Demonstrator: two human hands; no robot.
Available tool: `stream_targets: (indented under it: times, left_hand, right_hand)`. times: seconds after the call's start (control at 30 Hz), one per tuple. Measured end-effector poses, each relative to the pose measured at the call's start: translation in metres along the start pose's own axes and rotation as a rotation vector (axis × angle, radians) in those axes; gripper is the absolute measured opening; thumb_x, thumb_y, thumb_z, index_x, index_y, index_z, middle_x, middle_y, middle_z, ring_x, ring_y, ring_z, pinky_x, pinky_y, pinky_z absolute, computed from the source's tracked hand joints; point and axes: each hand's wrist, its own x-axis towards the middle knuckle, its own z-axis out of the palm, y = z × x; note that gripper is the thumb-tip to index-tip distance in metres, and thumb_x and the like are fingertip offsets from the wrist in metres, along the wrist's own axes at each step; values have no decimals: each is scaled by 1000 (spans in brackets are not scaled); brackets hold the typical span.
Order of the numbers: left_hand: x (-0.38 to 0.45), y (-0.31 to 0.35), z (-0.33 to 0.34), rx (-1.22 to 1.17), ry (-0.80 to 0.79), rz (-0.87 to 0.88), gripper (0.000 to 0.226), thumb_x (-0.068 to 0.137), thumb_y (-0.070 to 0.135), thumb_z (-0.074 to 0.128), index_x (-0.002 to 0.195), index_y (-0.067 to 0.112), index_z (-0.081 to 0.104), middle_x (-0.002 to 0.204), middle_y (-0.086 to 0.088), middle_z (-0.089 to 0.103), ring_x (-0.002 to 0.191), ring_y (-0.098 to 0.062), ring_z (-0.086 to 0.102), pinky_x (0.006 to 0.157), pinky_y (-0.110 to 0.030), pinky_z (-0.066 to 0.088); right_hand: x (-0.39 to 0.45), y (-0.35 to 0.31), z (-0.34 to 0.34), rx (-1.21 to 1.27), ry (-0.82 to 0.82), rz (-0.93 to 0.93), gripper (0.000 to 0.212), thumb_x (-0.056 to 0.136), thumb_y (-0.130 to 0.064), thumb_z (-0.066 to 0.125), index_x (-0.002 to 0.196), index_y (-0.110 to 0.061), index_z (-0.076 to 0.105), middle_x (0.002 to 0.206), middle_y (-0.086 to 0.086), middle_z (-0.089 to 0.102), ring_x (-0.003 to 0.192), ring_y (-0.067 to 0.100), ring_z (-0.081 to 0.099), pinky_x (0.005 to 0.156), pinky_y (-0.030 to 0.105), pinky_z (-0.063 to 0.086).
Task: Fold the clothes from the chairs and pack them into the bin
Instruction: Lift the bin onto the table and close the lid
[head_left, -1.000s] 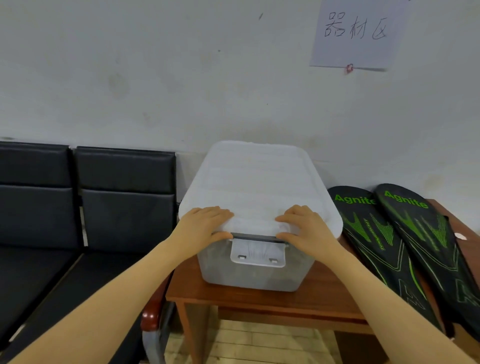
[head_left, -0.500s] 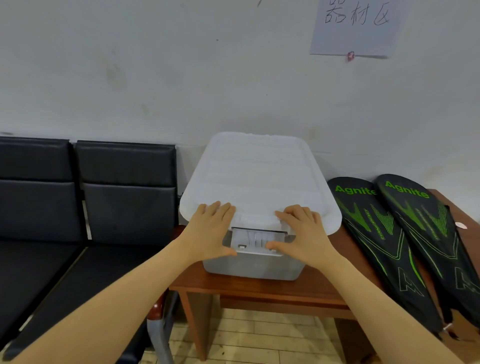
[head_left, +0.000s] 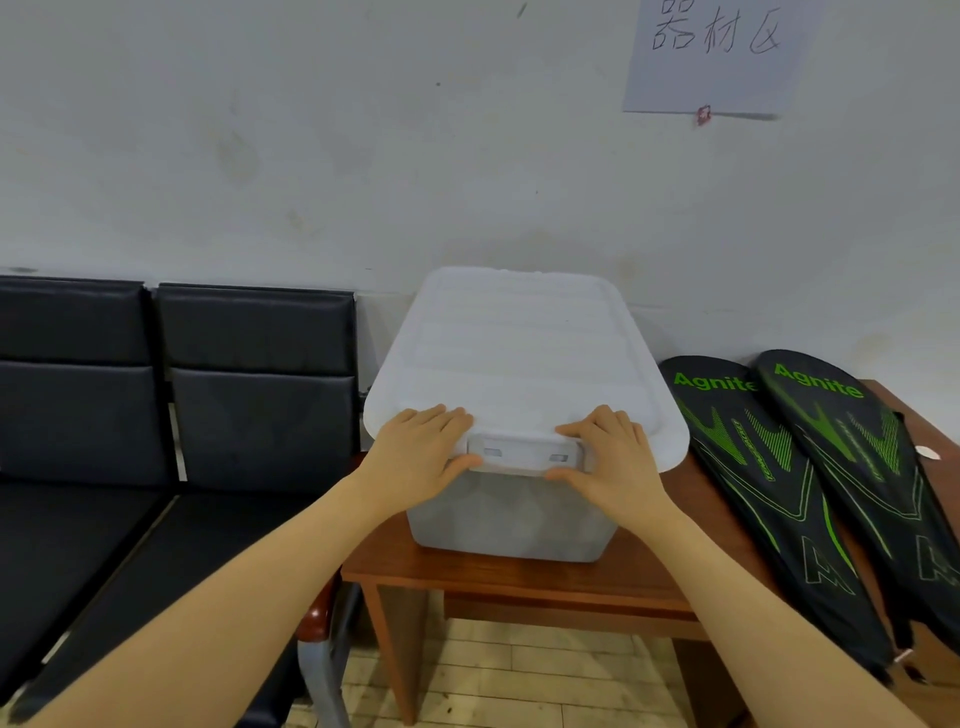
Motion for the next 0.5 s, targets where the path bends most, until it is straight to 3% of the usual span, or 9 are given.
stream_targets:
  times: [0.13,0.27,0.37,0.5]
  left_hand:
    - [4,0,-1,-42,-1,-61,53,86,51,37,98,12,70,82,0,71,68,-17,68,57,-26,52]
    - [13,-2,-13,-216,-114,-191,74,83,67,22,117,17,63,107,1,68,97,-19,63,80,-34,50]
    - [34,-14,-13,-247,-103,-225,46,96,48,41,123,16,59,124,1,61,113,-20,54,95,-32,39]
    - [77,-32,-1,-186,-49,-260,37,98,32,44,128,13,55,131,-1,56,121,-22,48,98,-32,33]
  right_hand:
    - [6,-1,-3,-4,-71,50,48,74,-55,65,109,-23,62,94,-9,42,91,10,37,78,27,24]
    - [15,-2,-13,108,-152,54,57,74,-63,56,118,-27,56,93,-12,44,88,9,41,78,27,31]
    - [38,-4,-20,276,-153,121,30,88,-41,60,115,-27,55,96,-10,51,81,9,49,78,27,41]
    - [89,7,-10,97,-8,69,31,94,-27,56,120,-11,57,111,4,56,94,19,55,81,33,45]
